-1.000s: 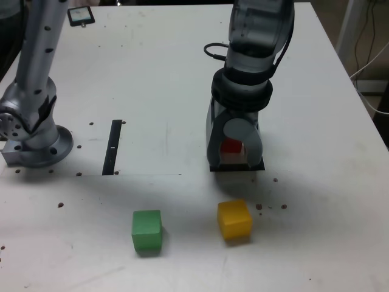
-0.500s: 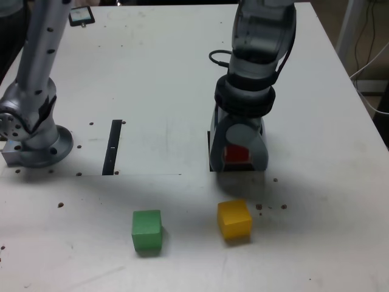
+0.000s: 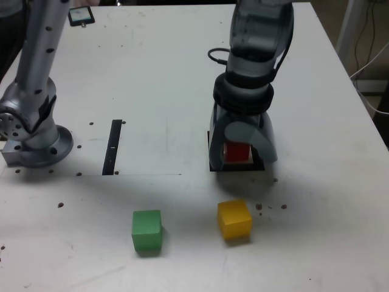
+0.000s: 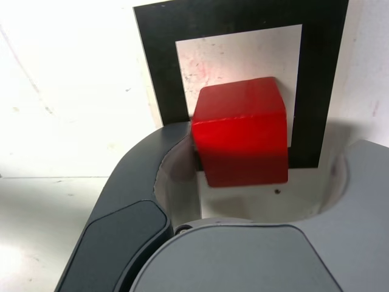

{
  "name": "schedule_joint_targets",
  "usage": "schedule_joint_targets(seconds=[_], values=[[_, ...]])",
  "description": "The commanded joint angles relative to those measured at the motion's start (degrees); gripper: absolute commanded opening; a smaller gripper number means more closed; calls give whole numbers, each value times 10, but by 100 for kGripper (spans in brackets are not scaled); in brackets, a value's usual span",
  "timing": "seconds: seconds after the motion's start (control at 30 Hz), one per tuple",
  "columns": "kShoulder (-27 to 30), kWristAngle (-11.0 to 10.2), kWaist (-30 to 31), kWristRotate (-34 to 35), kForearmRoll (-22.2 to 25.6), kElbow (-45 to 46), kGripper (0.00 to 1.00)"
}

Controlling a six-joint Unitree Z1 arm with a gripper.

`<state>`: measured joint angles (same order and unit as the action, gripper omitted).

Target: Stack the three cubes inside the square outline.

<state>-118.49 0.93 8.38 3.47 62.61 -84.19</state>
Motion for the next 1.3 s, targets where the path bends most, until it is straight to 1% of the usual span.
schedule_joint_targets(seconds=[0.0,0.1,0.17,0.33,0.47,0.6,0.7,0.87,1.0,1.27], values=[[17,-1,1,4,7,5,99],[35,-4,8,16,16,8,99],[51,-10,22,36,26,9,99],[79,-20,70,119,46,19,99],[81,-15,119,190,46,22,99],[70,-4,159,233,43,7,97],[54,3,175,248,44,-7,96],[24,11,185,262,48,-20,94],[7,13,192,269,42,-31,91],[-13,15,207,283,53,-59,82]])
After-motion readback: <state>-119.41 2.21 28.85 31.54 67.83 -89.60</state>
